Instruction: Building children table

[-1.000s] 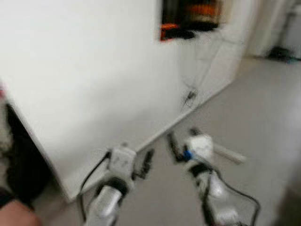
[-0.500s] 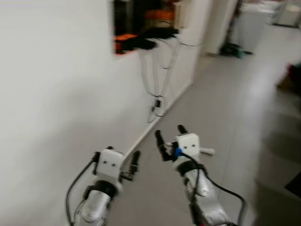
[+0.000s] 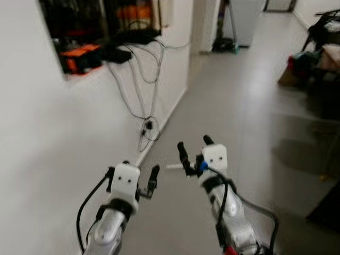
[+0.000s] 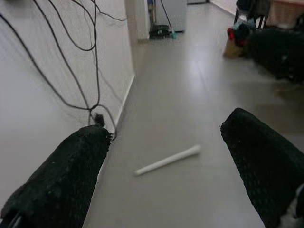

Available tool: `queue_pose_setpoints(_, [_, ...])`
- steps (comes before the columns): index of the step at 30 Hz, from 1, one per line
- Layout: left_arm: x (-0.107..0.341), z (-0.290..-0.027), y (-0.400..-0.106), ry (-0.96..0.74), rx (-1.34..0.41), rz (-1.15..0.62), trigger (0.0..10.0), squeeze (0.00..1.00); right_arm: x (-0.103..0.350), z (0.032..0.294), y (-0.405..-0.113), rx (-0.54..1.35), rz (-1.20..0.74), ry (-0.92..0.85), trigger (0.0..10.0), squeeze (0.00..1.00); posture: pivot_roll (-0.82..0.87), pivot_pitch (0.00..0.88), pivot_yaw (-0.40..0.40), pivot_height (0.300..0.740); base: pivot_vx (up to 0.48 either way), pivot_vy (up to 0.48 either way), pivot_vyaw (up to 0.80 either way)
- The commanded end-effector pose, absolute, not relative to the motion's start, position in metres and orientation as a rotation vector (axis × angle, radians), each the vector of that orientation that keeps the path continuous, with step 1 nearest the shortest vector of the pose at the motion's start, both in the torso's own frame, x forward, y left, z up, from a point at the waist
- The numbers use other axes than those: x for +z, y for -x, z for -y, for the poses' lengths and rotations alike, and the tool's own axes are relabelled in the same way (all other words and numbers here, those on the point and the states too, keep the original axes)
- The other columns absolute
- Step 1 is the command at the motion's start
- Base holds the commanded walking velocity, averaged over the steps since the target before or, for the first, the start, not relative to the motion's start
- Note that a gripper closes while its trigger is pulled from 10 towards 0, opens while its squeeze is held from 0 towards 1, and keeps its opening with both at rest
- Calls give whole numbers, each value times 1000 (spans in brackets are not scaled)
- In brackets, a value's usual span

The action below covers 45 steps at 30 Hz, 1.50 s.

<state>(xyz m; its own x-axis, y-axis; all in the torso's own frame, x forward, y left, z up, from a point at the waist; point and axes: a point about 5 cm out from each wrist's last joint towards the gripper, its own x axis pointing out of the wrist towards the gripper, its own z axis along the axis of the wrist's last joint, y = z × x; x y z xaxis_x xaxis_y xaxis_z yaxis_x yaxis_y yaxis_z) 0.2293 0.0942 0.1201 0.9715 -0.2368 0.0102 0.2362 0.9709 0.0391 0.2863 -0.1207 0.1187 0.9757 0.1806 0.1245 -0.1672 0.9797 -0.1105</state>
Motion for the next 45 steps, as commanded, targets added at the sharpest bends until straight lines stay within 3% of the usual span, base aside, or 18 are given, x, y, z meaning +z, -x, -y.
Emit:
queue_pose_setpoints(1, [119, -103, -230, -53, -213, 9, 10000, 0, 122, 110, -286, 208, 147, 86, 10000, 0, 107, 0, -37, 740, 450, 0, 0])
queue_pose_setpoints(42, [120, -103, -232, -55, -212, 6, 10000, 0, 122, 111, -288, 190, 141, 82, 10000, 0, 114, 0, -35, 740, 440, 0, 0])
queue_pose_setpoints(45, [120, -103, -232, -54, -210, 7, 10000, 0, 122, 112, -288, 186, 137, 81, 10000, 0, 114, 0, -34, 740, 439, 0, -800])
